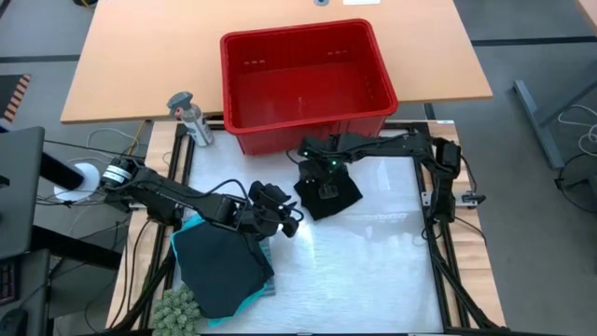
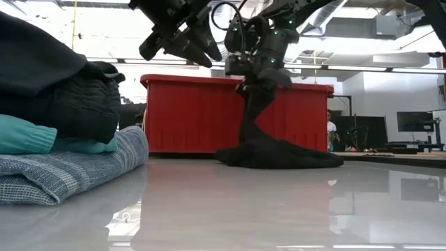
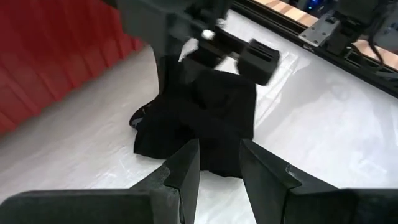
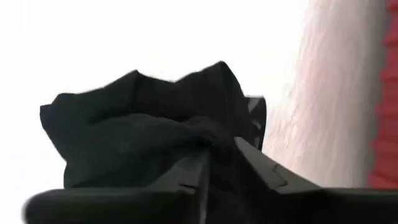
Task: Fold Laundry from Bin
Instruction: Fold the black boxer from the red organizer bin
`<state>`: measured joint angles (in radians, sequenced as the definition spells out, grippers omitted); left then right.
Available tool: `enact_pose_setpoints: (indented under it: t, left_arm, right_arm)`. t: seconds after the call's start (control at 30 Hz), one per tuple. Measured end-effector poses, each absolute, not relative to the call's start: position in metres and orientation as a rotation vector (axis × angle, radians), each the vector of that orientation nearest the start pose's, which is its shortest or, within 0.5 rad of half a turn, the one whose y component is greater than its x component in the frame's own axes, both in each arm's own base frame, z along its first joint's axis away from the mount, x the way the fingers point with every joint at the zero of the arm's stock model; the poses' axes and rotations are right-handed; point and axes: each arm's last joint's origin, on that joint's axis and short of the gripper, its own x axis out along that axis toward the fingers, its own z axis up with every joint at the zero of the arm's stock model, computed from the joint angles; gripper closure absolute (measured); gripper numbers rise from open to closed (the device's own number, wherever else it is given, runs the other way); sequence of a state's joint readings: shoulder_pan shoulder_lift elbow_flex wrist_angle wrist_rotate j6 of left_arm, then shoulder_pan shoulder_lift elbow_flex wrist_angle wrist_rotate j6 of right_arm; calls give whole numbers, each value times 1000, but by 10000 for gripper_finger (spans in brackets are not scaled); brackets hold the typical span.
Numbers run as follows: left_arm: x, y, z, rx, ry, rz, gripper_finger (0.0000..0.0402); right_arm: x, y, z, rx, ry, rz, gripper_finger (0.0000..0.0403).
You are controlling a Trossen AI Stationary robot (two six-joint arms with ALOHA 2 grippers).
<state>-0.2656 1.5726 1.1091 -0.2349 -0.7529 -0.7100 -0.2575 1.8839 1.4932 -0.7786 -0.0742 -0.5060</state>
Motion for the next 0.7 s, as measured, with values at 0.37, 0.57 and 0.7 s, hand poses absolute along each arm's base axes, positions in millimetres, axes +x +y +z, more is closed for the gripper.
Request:
enact_pose_setpoints:
  t: [0.37, 0.57, 0.7]
  left_arm:
    - [343, -66, 230, -339, 437, 691, 299]
    - [385, -57, 204, -349, 346, 509, 299]
    - [392, -33, 210, -334, 295, 655, 299]
  right_arm:
    - [363, -87, 231, -272, 1258, 214, 168]
    - [336, -98, 265, -246, 1252, 171, 170]
    - [302, -103, 296, -134, 1249, 128, 179]
